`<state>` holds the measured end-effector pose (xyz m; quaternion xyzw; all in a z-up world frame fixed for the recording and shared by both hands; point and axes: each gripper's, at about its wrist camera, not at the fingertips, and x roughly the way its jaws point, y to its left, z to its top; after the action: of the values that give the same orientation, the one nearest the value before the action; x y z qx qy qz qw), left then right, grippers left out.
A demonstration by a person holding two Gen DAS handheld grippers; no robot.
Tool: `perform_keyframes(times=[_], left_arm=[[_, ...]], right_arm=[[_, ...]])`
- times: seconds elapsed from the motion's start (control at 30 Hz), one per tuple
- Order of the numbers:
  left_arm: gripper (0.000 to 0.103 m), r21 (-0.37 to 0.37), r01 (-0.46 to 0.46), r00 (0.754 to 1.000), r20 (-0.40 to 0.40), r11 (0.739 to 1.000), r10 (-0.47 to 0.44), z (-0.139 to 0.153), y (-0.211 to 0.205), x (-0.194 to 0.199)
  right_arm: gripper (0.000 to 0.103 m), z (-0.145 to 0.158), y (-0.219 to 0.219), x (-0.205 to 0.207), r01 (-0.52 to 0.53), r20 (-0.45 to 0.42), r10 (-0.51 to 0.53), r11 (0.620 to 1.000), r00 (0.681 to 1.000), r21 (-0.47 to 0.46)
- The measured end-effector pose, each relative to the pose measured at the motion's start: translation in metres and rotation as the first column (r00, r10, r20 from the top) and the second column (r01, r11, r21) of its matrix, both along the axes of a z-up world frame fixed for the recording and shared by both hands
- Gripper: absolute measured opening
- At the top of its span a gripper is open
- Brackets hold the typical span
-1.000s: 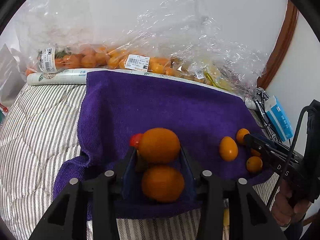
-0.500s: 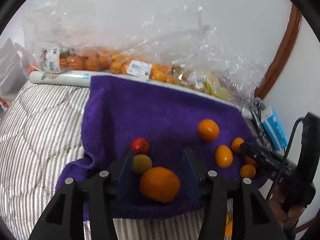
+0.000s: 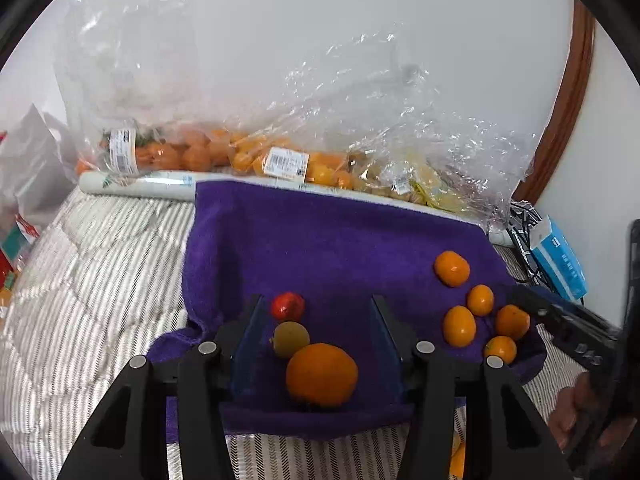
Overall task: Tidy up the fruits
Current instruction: 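Lower both oranges onto the purple towel and open both tools, then withdraw both open tools toward the loose fruit beside the towel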
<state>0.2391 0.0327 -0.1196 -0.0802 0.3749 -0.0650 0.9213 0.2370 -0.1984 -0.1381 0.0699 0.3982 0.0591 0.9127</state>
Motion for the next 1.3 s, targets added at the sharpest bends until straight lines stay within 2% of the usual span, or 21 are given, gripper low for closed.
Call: perform_keyframes(times=[0.13, 0.43, 0.53, 0.7, 0.9, 1.3], left_arm=[[0.05, -0.008, 0.007, 1.0, -0.001, 1.0, -0.007, 0.011, 0.002, -0.006], [0.05, 0.049, 0.04, 0.999, 0.012, 0.998, -0.04, 0.028, 0.003, -0.049], [0.05, 0.058, 0.022, 1.0, 0.011, 0.998, -0.023, 0.028, 0.007, -0.061], [0.05, 0.019, 0.018, 1.0, 0.003, 1.0, -0.018, 0.027, 0.018, -0.081], [0.05, 0.033, 0.013, 1.0, -0.005, 0.999, -0.013, 0.026, 0.026, -0.102], [0.05, -0.018, -0.042, 0.998, -0.052, 0.999, 0.041, 0.011, 0.067, -0.116]], right_arm=[[0.047, 0.022, -0.006, -0.02, 0.042, 0.04, -0.041, 0.999, 0.998, -0.033], [0.047, 0.039, -0.004, -0.063, 0.032, 0.001, -0.032, 0.999, 0.999, -0.039], [0.047, 0.038, 0.001, -0.074, 0.015, -0.01, -0.016, 1.0, 1.0, -0.025], [0.047, 0.035, 0.011, -0.094, -0.011, -0.018, 0.011, 1.0, 1.0, -0.019], [0.047, 0.03, 0.023, -0.114, -0.037, -0.022, 0.037, 0.999, 0.999, -0.031], [0.047, -0.01, 0.062, -0.12, -0.128, -0.058, 0.125, 0.991, 0.99, -0.048]])
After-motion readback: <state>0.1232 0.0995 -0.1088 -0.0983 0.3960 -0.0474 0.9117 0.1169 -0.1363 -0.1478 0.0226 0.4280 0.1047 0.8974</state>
